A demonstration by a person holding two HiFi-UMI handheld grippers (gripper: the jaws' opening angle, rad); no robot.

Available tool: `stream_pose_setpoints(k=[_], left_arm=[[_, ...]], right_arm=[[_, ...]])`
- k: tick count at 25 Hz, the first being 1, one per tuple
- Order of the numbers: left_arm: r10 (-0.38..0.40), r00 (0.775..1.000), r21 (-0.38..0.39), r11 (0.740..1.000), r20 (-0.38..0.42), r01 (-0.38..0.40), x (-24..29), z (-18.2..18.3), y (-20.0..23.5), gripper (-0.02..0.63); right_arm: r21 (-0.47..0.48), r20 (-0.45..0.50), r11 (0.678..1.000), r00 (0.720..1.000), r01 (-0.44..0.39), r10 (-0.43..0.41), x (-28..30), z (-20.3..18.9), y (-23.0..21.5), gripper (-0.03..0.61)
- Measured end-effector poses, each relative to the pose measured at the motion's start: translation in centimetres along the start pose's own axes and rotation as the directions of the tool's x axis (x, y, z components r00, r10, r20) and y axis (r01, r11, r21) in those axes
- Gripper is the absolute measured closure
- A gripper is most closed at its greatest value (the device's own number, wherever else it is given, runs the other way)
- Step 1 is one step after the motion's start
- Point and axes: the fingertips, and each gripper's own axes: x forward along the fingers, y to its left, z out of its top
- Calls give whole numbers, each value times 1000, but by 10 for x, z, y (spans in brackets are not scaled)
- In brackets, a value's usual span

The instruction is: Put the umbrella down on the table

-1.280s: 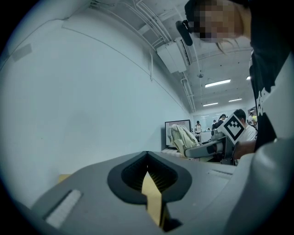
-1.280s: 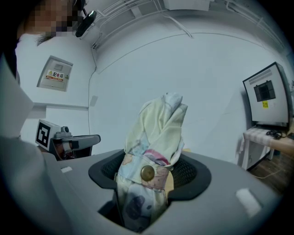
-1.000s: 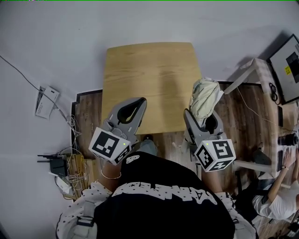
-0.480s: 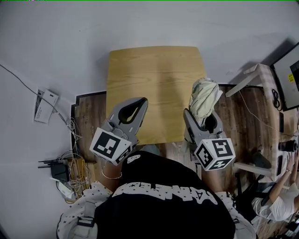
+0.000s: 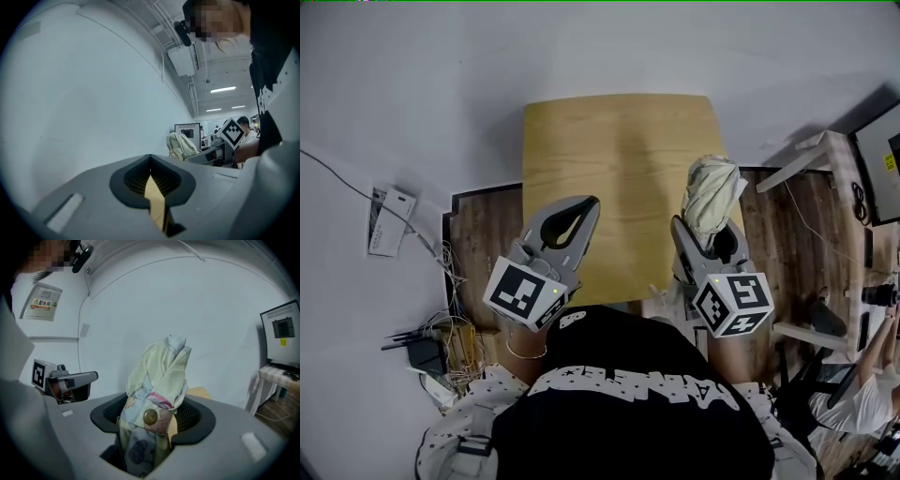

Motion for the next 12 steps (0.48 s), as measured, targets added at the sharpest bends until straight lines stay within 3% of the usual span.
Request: stream_pose_setpoints(k=[12], left_arm=[[-60, 998, -11, 998, -10, 60, 14, -13, 13, 621]], right_arm=[[2, -68, 1000, 997, 29, -29, 29, -16, -6, 275]])
